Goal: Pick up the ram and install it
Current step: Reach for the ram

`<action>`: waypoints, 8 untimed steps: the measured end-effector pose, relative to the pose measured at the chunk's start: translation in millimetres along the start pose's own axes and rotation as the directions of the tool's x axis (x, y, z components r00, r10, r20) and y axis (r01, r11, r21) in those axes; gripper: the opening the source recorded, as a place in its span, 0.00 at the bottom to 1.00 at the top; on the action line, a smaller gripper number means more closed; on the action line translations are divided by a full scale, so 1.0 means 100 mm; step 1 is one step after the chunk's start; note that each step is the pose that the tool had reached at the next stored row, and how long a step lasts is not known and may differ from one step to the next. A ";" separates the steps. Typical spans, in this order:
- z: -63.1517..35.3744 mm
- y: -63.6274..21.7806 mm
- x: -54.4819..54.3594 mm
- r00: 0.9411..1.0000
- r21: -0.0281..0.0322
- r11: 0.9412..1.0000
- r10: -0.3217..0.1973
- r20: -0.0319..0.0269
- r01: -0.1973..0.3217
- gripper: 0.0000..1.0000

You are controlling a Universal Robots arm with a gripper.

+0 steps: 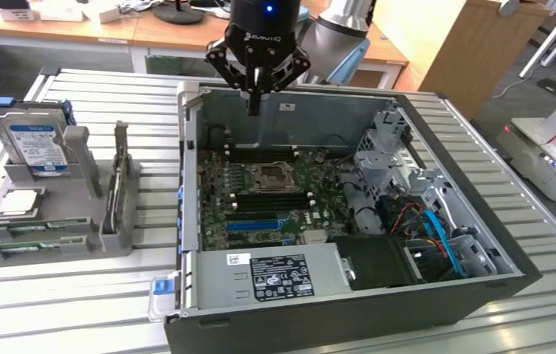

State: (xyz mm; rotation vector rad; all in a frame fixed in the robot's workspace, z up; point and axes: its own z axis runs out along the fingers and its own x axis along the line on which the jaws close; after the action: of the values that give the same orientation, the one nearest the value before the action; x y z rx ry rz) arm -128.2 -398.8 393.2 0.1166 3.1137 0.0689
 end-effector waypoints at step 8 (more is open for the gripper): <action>-0.003 -0.013 0.18 1.000 0.000 1.000 0.000 0.000 0.000 0.11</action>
State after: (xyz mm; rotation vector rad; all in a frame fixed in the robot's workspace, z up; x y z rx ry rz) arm -146.6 -398.8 393.0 0.1167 3.1136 0.0689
